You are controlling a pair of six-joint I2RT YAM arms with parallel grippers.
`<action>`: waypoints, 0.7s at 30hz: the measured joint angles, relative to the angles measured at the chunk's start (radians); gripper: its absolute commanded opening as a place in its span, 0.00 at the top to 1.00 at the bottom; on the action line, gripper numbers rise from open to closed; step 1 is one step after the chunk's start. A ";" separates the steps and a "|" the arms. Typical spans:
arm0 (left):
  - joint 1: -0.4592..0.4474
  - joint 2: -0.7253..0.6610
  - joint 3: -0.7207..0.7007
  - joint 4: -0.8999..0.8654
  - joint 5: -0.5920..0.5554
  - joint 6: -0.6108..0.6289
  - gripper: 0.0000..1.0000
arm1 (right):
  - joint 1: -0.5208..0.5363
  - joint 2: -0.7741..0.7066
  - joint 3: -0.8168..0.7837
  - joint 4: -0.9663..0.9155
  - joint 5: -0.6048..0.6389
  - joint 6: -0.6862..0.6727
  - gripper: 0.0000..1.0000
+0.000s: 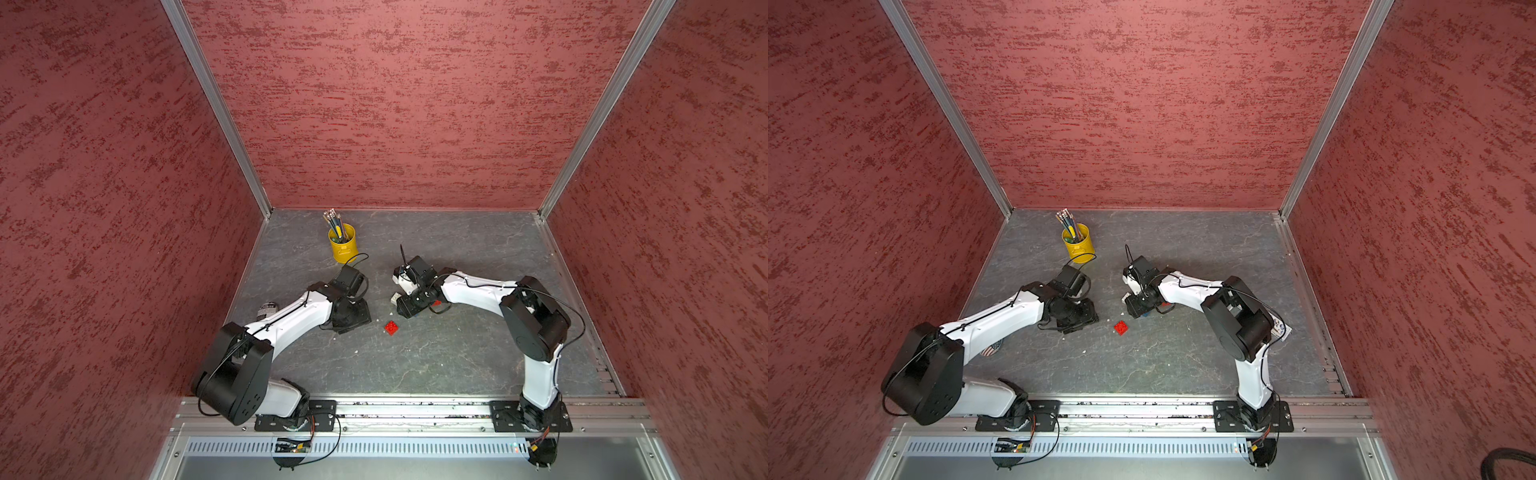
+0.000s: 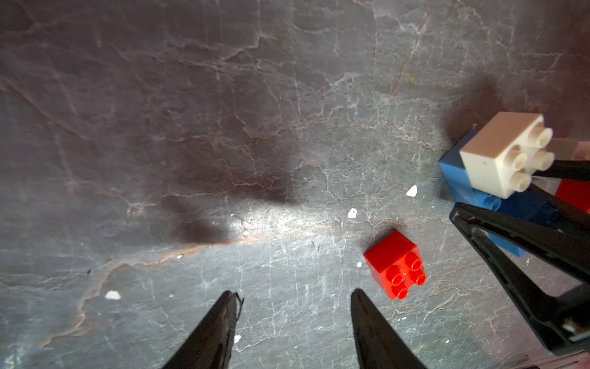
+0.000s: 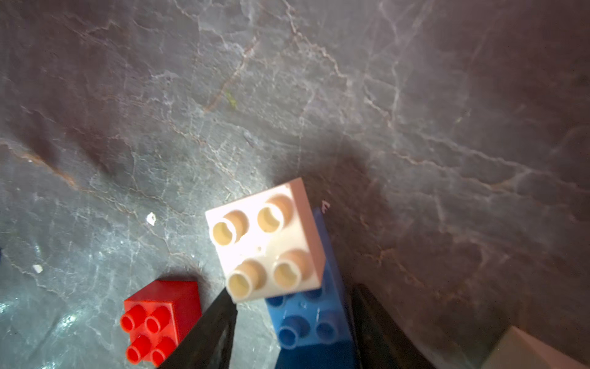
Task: Assemble the letter y with lego
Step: Pick up the lego brick from the center of the board.
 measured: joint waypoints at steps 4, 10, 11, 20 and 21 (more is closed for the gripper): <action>0.000 0.000 0.000 0.000 0.000 0.000 0.41 | 0.017 0.008 0.012 -0.021 0.040 -0.001 0.50; 0.000 0.000 0.000 0.000 0.000 0.000 0.41 | 0.030 0.021 0.030 -0.033 0.082 -0.002 0.48; 0.000 0.000 0.000 0.001 0.000 0.000 0.41 | 0.031 0.021 0.032 -0.035 0.087 -0.002 0.47; 0.000 0.006 0.000 0.003 0.002 0.000 0.41 | 0.038 0.034 0.059 -0.042 0.117 -0.006 0.59; 0.000 0.008 0.000 0.004 0.002 0.000 0.41 | 0.039 0.036 0.062 -0.042 0.119 -0.006 0.61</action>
